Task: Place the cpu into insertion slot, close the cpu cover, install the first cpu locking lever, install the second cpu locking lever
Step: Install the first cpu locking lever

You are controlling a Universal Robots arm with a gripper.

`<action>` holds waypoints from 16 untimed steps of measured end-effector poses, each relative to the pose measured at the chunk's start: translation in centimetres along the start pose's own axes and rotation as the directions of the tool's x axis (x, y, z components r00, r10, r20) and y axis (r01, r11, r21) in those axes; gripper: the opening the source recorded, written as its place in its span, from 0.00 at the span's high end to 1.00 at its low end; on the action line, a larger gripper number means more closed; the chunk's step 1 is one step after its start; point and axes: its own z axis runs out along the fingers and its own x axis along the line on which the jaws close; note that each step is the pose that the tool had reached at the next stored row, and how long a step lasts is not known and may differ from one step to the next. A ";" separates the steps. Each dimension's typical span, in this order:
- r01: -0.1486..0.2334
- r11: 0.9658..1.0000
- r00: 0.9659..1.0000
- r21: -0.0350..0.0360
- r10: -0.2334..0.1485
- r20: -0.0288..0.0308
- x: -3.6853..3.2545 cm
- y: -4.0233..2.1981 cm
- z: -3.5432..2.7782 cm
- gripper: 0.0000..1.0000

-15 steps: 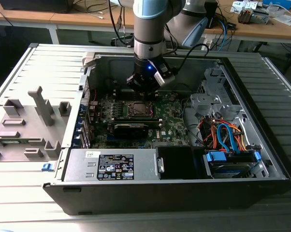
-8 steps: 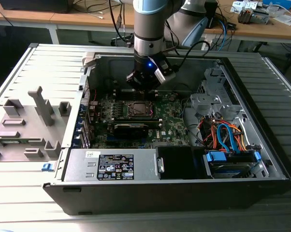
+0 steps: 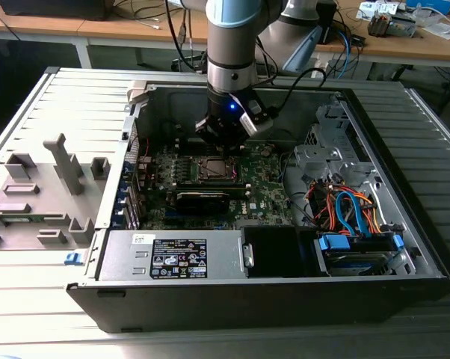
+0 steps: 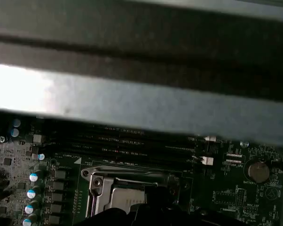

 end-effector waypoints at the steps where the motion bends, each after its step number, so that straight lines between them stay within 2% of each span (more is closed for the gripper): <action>1: -0.001 1.000 1.000 0.000 0.001 0.000 0.05 -0.35 0.00 0.89; 4: -0.002 1.000 1.000 0.001 0.002 0.000 0.10 -0.71 -0.04 0.89; 6: -0.002 1.000 1.000 0.001 0.002 0.000 0.09 -0.73 -0.41 0.89; 7: -0.002 1.000 1.000 0.001 0.002 0.000 0.07 -0.74 -0.85 0.89; 8: -0.002 1.000 1.000 0.001 0.002 0.000 0.04 -0.74 -1.78 0.89; 10: -0.002 1.000 1.000 0.001 0.002 0.000 0.01 -0.75 -3.08 0.89; 13: -0.002 1.000 1.000 0.001 0.002 0.000 -0.03 -0.76 -4.46 0.89; 16: -0.002 1.000 1.000 0.001 0.002 0.000 -0.04 -0.76 -4.69 0.89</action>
